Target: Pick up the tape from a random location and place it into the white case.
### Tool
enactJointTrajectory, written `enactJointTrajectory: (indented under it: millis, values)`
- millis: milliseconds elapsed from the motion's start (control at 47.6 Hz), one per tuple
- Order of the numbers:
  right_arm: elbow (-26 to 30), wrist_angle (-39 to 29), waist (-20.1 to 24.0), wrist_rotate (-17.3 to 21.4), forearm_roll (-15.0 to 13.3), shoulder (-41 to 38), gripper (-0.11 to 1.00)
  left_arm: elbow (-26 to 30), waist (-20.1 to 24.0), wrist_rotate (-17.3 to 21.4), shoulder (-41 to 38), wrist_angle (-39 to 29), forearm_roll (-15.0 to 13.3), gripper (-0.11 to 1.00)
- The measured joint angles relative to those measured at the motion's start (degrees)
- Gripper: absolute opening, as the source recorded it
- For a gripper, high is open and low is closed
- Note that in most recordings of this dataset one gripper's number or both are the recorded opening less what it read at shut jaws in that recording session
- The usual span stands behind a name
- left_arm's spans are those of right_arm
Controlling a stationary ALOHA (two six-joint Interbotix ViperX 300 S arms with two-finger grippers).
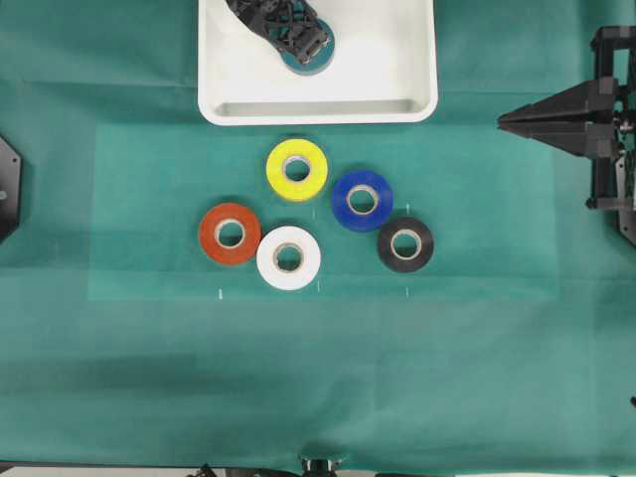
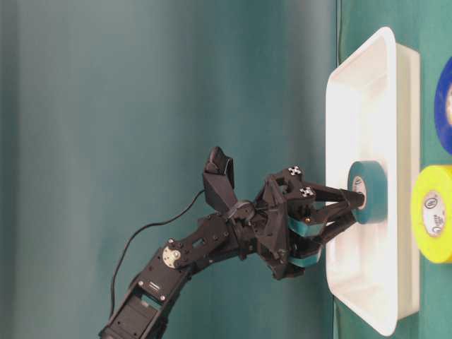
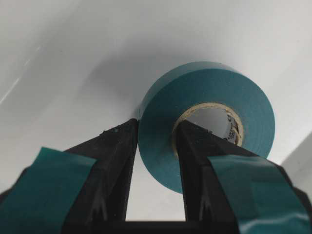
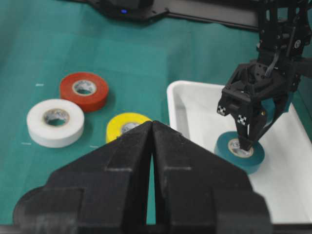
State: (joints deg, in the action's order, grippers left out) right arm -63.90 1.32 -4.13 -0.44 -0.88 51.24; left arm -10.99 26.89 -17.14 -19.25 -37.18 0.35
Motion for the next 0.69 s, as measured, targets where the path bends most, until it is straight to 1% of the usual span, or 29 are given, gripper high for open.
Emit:
enactJointTrajectory:
  millis: [168, 504, 546, 693]
  values:
    - [0.0, 0.0, 0.0, 0.09, 0.0, -0.09, 0.02, -0.62, 0.35, 0.26, 0.0, 1.05, 0.0, 0.22]
    - [0.0, 0.0, 0.0, 0.09, 0.0, -0.18, 0.03, -0.7, 0.35, 0.79, 0.0, 1.05, -0.09, 0.23]
    - [0.0, 0.09, 0.0, 0.09, 0.0, -0.09, 0.02, -0.62, 0.35, 0.79, 0.0, 1.14, -0.09, 0.29]
    - [0.0, 0.09, 0.0, 0.09, 0.0, -0.09, 0.02, -0.7, 0.44, 0.79, 0.0, 1.14, -0.26, 0.73]
